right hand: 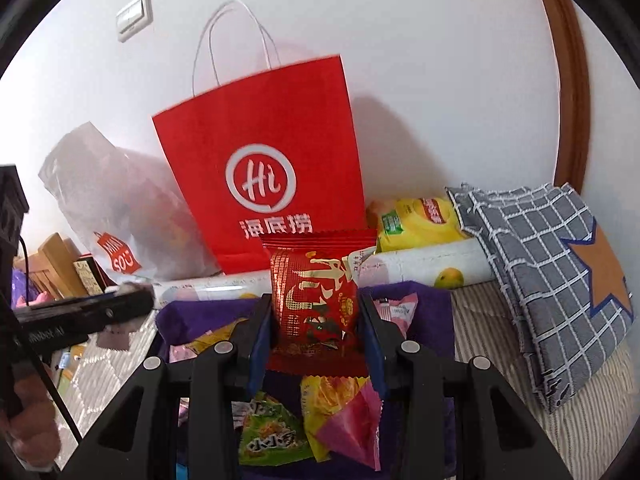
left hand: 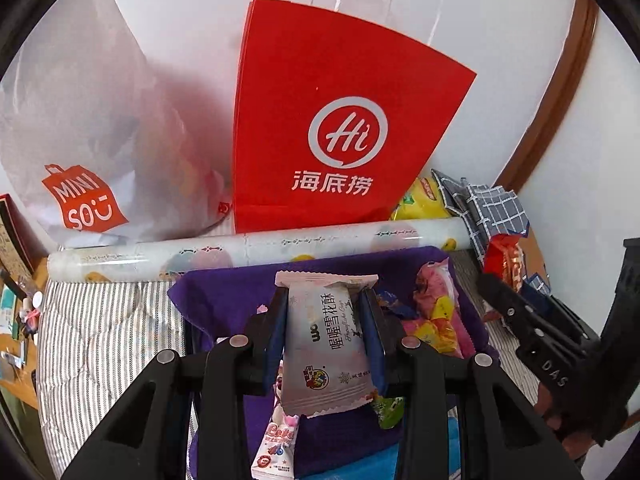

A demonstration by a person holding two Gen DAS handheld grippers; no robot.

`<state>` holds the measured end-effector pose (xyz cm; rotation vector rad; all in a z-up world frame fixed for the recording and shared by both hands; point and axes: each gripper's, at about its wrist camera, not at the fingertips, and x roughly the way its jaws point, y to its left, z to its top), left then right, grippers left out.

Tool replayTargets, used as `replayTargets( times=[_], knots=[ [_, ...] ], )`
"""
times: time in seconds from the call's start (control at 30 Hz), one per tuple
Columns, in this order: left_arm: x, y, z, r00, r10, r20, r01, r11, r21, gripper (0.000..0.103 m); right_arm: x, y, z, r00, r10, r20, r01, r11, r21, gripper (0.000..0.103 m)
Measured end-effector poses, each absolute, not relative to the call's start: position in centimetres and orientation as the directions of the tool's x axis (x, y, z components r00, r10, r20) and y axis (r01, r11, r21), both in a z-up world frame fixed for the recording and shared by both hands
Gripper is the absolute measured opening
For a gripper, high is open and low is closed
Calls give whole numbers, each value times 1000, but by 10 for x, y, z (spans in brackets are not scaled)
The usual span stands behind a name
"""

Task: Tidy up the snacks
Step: 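Carry the white-pink packet and red packet with both tools over the towel, then open both tools to drop the two packets onto the towel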

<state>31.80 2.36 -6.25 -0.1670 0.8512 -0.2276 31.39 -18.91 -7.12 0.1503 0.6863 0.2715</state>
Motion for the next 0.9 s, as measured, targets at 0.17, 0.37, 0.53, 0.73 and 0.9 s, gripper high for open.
replayTargets(
  times=[0.17,0.37,0.53,0.73,0.9],
  knots=[
    [321,24,-68,629,-258,-734,126,965,-231,35,315,-193,-83,725,292,-624,-189,955,227,39],
    [320,19,-68,628,-257,-735,136,966,-222,35,311,-192,-90,723,294,-625,-206,955,211,39],
    [319,16,-67,630,-258,-733,142,966,-217,35,311,-191,-96,716,290,-635,-207,957,203,39],
    [323,23,-70,627,-245,-739,115,968,-224,35,310,-193,-97,714,289,-637,-209,957,199,39],
    [332,23,-83,601,-223,-768,84,973,-217,35,312,-191,-103,688,291,-665,-221,957,190,39]
  ],
)
